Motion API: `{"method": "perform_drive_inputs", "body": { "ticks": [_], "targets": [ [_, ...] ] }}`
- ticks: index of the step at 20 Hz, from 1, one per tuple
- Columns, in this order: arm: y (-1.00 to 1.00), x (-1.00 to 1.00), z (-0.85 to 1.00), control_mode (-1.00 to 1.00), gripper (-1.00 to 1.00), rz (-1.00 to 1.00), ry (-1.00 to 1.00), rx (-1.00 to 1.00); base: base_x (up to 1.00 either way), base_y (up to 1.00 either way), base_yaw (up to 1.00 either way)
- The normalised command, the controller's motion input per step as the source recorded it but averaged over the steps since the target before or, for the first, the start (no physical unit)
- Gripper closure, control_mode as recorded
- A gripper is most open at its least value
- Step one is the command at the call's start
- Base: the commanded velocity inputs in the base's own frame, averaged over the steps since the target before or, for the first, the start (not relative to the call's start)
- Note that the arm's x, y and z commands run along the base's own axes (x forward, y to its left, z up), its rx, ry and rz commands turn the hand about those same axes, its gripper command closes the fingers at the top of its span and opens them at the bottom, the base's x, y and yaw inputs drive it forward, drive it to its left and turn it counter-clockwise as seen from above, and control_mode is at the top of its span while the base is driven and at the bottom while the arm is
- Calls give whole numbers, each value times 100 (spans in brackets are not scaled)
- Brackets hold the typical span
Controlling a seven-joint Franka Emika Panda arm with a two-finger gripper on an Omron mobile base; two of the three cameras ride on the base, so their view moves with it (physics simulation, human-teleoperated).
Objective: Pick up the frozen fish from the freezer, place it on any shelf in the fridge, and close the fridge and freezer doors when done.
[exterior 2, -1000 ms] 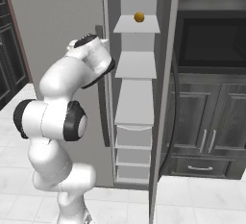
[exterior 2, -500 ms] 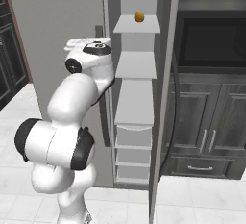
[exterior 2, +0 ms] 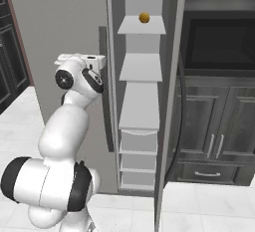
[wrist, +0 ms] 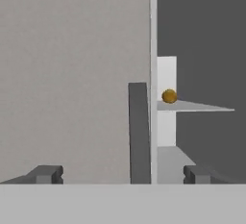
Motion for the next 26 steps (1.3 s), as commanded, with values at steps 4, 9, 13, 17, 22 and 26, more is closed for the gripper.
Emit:
{"method": "perform_drive_inputs", "body": {
  "ticks": [4, 9, 13, 17, 22, 26],
  "targets": [
    [1, -100, 100, -100, -100, 0, 48, 1, 0, 0, 0],
    [9, -100, 86, -100, -100, 0, 49, -1, 0, 0, 0],
    [-25, -100, -33, -100, -100, -3, 33, -9, 0, 0, 0],
    [-91, -100, -98, -100, -100, 0, 29, -4, 0, 0, 0],
    [-100, -100, -50, -100, -100, -1, 2, 0, 0, 0, 0],
    [-100, -100, -1, -100, -100, -7, -2, 0, 0, 0, 0]
  ]
}}
